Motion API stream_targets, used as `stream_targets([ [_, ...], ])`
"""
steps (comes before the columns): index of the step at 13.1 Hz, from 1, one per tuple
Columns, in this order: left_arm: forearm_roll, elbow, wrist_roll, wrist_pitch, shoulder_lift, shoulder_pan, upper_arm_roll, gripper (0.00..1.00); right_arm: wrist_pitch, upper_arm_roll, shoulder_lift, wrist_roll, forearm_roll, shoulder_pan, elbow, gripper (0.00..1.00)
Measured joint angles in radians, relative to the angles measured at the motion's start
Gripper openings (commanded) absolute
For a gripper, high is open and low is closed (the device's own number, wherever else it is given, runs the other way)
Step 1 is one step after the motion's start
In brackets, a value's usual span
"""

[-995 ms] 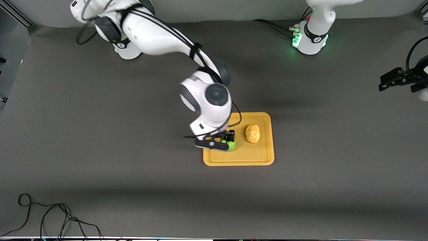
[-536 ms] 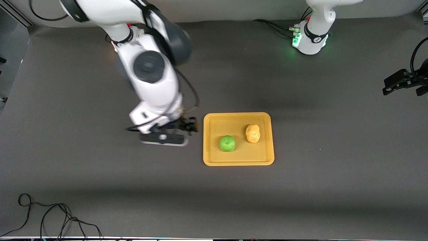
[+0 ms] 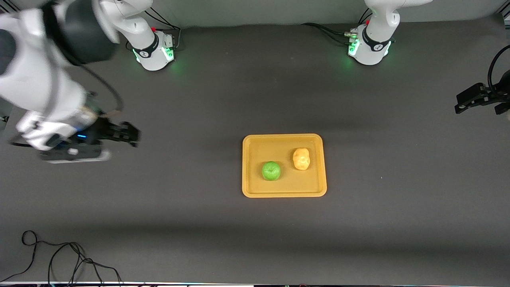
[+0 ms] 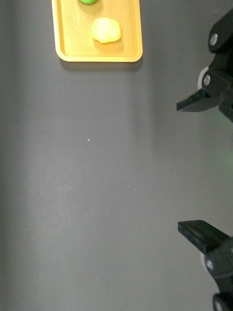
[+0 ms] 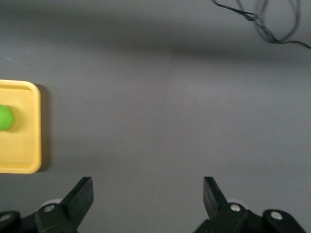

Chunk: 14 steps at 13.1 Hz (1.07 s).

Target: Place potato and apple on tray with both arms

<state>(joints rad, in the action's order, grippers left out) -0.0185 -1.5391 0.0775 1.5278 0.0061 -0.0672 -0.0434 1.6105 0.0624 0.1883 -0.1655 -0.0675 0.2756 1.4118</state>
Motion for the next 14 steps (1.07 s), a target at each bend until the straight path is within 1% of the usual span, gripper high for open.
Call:
stream_targets([
  [3,0.000,-0.001,0.000,0.000,0.000,0.000,0.000,0.99,0.007,-0.001,-0.107,0.108,0.000,-0.129,0.114,1.00],
  [6,0.000,-0.001,0.000,-0.002,0.001,0.000,0.000,0.99,0.016,-0.002,-0.144,0.131,0.001,-0.211,0.159,1.00],
  [8,0.000,-0.002,0.000,-0.002,0.001,0.000,0.000,0.99,0.017,0.000,-0.146,0.132,0.002,-0.227,0.162,1.00],
  [14,0.000,-0.006,0.000,-0.002,0.001,0.000,0.000,0.99,0.021,0.021,-0.144,0.133,0.003,-0.231,0.163,1.00],
])
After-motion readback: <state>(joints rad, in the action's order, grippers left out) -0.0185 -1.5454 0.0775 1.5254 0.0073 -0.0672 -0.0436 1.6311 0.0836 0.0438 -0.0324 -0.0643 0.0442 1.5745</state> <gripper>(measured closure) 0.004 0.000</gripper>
